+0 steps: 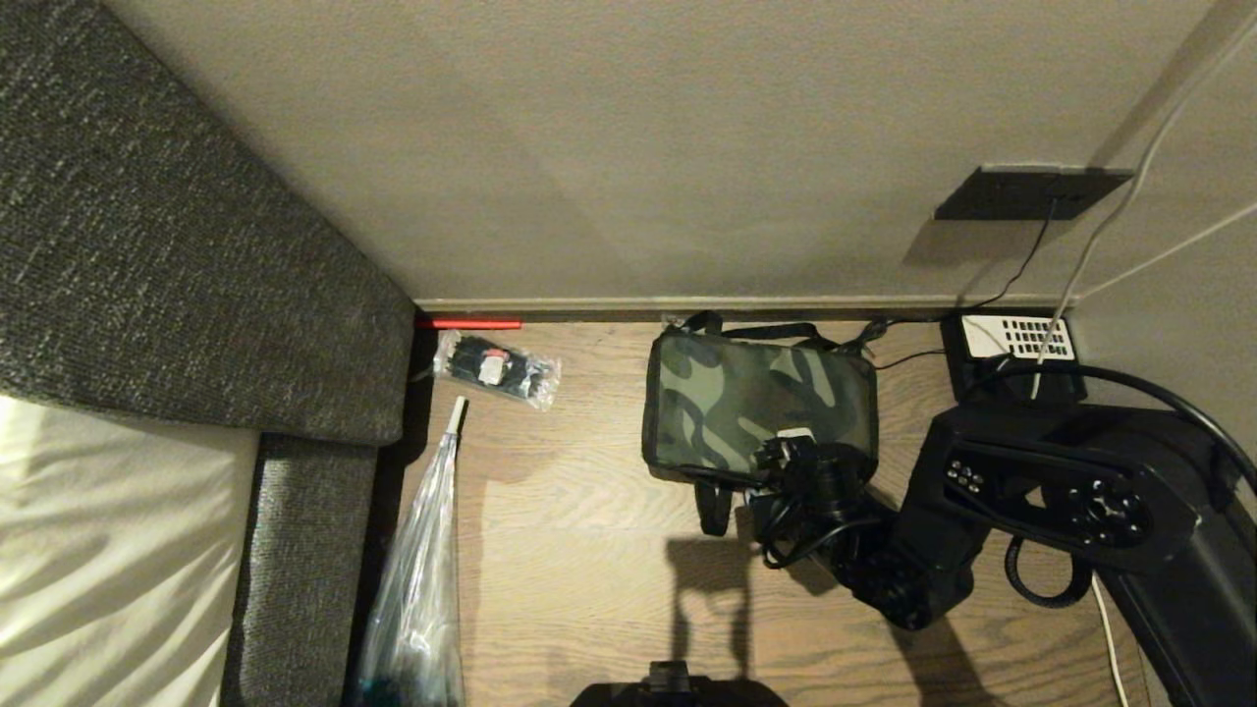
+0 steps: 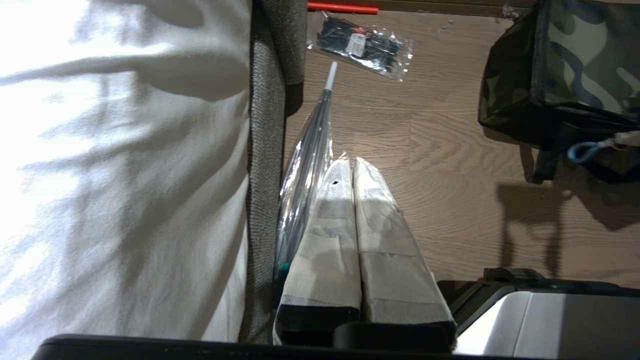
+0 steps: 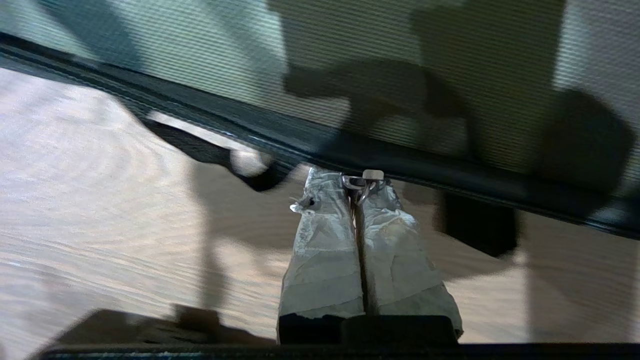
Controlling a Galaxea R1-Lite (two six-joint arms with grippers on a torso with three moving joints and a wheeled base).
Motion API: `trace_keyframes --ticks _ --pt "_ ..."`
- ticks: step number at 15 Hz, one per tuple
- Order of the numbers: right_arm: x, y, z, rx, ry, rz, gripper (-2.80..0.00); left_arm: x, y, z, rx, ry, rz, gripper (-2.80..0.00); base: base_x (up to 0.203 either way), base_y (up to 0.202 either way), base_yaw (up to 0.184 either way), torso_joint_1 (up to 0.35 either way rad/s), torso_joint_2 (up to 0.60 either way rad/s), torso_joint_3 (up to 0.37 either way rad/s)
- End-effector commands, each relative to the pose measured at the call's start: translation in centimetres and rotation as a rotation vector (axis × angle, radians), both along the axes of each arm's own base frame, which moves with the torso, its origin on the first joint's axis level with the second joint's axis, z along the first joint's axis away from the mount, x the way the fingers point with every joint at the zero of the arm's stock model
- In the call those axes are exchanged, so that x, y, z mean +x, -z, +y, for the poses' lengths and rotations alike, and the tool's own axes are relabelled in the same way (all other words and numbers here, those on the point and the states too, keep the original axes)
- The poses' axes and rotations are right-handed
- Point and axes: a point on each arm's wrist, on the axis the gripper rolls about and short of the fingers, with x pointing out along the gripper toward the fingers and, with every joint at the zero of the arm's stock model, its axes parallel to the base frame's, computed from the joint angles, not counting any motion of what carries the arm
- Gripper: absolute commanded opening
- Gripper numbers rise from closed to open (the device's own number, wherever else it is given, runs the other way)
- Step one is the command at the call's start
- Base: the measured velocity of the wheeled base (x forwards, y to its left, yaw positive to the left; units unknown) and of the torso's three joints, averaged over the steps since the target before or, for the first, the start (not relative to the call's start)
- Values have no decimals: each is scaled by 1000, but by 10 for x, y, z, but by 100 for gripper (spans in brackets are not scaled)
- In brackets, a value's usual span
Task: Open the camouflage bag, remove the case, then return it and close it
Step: Open the top of the storage box
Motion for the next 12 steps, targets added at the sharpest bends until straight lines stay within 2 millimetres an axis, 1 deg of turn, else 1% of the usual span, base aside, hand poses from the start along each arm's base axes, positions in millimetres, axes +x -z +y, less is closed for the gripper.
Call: trace_keyframes --ticks 1,2,4,7,9,12 --pt "2 -7 -10 2 25 -12 -280 0 0 0 0 -1 1 -280 0 0 0 0 0 0" --pt "1 -8 -13 -2 30 -9 -280 0 0 0 0 -1 1 -280 0 0 0 0 0 0" --pt "0 -9 -27 -29 49 3 -280 0 0 0 0 -1 1 -280 0 0 0 0 0 0" --pt "-5 -10 -42 -52 73 33 -280 0 0 0 0 -1 1 -280 0 0 0 0 0 0" --pt "-12 -7 -49 -64 82 63 -280 0 0 0 -2 -1 1 -280 0 0 0 0 0 0" --pt "-14 -7 -59 -80 98 76 -280 0 0 0 0 -1 1 -280 0 0 0 0 0 0"
